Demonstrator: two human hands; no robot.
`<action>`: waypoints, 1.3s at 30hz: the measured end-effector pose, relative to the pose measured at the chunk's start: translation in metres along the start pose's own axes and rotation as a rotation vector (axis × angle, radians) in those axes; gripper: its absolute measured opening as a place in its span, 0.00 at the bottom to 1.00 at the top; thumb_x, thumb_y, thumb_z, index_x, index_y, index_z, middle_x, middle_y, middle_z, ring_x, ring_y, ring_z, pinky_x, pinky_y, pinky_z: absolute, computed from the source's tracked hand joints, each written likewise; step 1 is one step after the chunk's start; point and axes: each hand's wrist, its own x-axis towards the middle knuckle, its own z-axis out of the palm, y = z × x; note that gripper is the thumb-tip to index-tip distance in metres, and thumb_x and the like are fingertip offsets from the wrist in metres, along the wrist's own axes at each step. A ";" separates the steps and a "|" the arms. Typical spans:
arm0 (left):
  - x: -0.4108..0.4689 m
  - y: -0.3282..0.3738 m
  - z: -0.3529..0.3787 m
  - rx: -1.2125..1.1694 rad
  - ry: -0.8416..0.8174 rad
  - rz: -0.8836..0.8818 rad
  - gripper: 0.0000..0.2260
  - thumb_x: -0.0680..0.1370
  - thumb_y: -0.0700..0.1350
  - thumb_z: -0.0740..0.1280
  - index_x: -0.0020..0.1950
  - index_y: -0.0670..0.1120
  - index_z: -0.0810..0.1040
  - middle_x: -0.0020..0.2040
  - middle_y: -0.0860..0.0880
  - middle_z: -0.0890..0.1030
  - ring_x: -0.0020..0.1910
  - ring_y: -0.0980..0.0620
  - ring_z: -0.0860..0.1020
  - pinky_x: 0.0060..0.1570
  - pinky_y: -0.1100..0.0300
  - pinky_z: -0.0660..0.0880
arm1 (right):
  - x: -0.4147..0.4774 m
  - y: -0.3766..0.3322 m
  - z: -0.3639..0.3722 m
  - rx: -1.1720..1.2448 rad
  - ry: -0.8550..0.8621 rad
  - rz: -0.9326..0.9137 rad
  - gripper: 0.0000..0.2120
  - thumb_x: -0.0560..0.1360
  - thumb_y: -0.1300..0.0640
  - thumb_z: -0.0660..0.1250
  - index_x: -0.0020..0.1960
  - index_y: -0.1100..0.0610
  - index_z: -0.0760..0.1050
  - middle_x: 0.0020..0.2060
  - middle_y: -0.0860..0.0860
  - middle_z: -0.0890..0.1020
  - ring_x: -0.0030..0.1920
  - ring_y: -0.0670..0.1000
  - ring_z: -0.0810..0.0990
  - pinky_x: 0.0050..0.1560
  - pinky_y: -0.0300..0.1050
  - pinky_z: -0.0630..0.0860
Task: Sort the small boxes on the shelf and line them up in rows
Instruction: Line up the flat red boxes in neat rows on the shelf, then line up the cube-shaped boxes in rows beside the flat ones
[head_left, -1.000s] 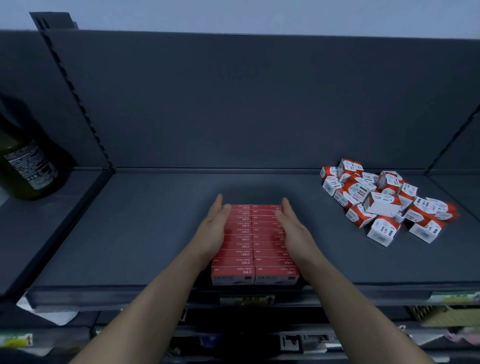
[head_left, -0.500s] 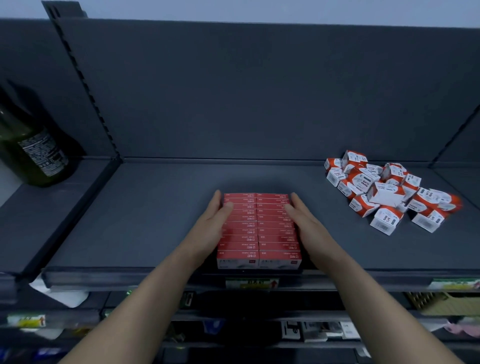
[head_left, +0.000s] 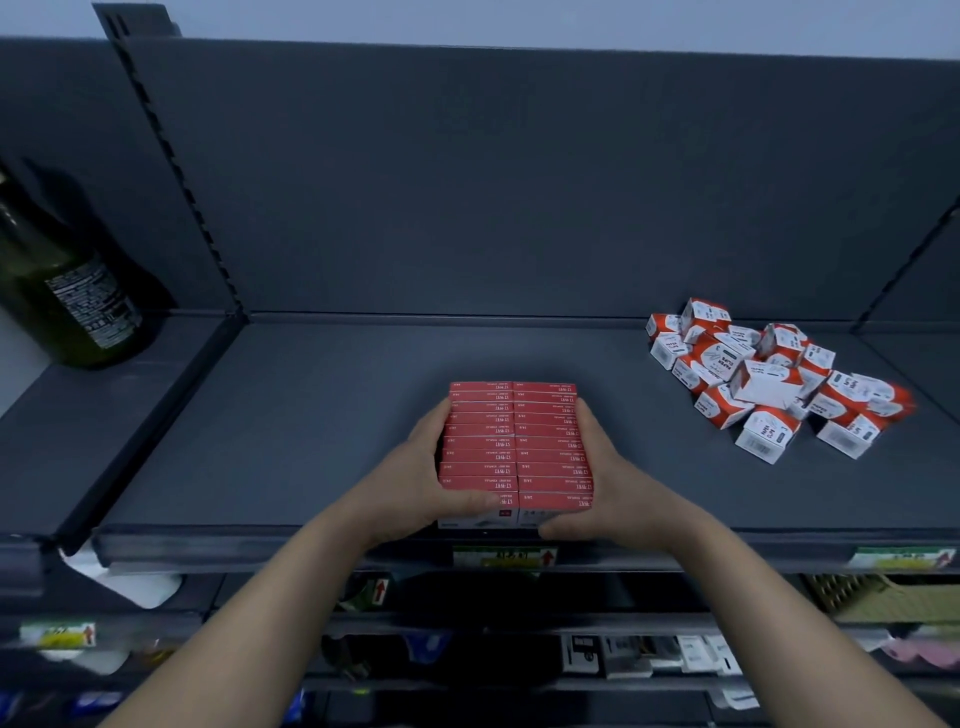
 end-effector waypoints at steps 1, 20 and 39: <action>0.000 0.000 0.000 0.002 0.008 0.007 0.44 0.64 0.54 0.79 0.71 0.69 0.54 0.67 0.62 0.69 0.60 0.65 0.73 0.60 0.63 0.72 | 0.000 -0.001 0.000 0.001 0.006 -0.008 0.53 0.63 0.53 0.80 0.54 0.16 0.41 0.63 0.33 0.64 0.62 0.36 0.70 0.59 0.33 0.70; 0.027 0.065 0.016 0.621 0.333 0.222 0.23 0.78 0.51 0.65 0.72 0.49 0.68 0.68 0.53 0.72 0.68 0.53 0.68 0.68 0.59 0.63 | -0.028 0.012 -0.066 -0.563 0.315 0.135 0.27 0.76 0.47 0.65 0.74 0.47 0.62 0.71 0.44 0.68 0.63 0.48 0.73 0.59 0.37 0.67; 0.133 0.157 0.247 0.654 0.290 0.158 0.17 0.77 0.58 0.63 0.60 0.51 0.76 0.57 0.51 0.77 0.55 0.49 0.75 0.51 0.55 0.74 | -0.122 0.155 -0.228 -0.698 0.389 0.136 0.19 0.74 0.51 0.66 0.64 0.52 0.73 0.60 0.50 0.76 0.59 0.53 0.75 0.56 0.46 0.73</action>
